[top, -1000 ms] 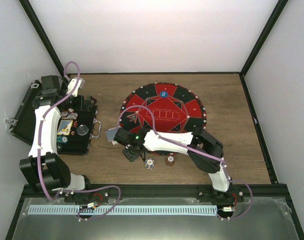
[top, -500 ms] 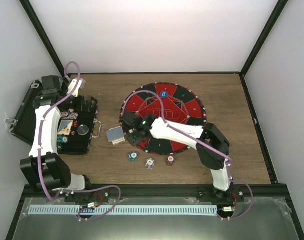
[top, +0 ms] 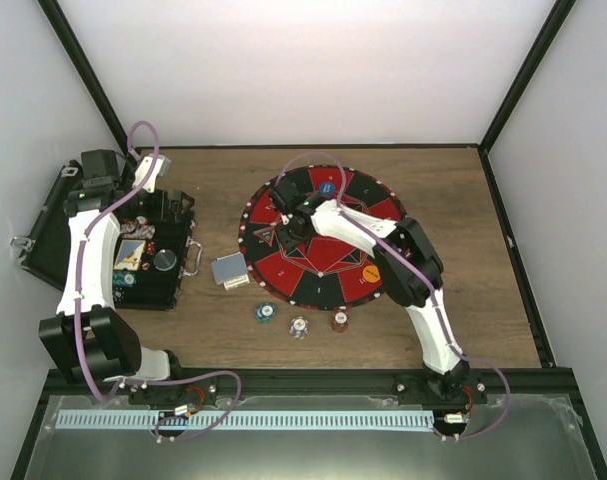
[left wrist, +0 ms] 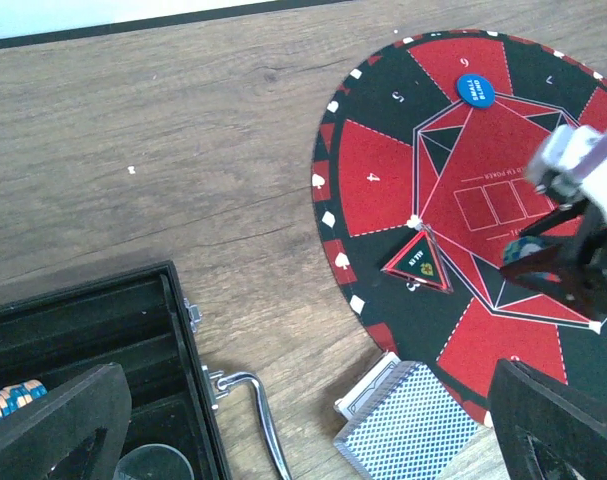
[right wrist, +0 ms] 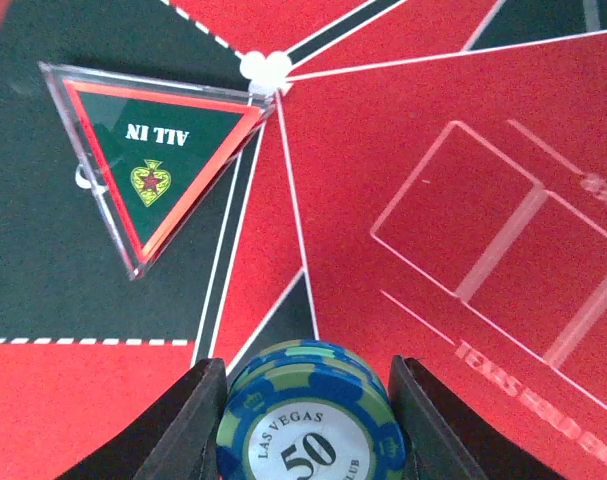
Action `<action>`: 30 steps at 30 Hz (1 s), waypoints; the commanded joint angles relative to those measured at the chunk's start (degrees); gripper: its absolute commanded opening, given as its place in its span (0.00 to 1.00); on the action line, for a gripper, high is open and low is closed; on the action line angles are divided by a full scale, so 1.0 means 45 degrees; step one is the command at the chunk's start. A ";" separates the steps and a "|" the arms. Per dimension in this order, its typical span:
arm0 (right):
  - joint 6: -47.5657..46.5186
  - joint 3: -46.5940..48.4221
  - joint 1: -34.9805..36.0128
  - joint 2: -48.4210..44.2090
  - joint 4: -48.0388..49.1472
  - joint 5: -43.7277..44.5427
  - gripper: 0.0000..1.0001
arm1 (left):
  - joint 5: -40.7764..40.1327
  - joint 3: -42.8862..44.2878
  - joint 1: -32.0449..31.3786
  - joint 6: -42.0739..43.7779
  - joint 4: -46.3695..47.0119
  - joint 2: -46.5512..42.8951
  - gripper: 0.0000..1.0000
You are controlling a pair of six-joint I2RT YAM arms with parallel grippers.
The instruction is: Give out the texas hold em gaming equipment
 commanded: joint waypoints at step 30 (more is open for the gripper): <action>-0.0211 0.3547 0.0020 0.2509 -0.0772 -0.0498 0.63 | 0.0488 -0.0077 0.0065 0.0081 0.0290 -0.0049 1.00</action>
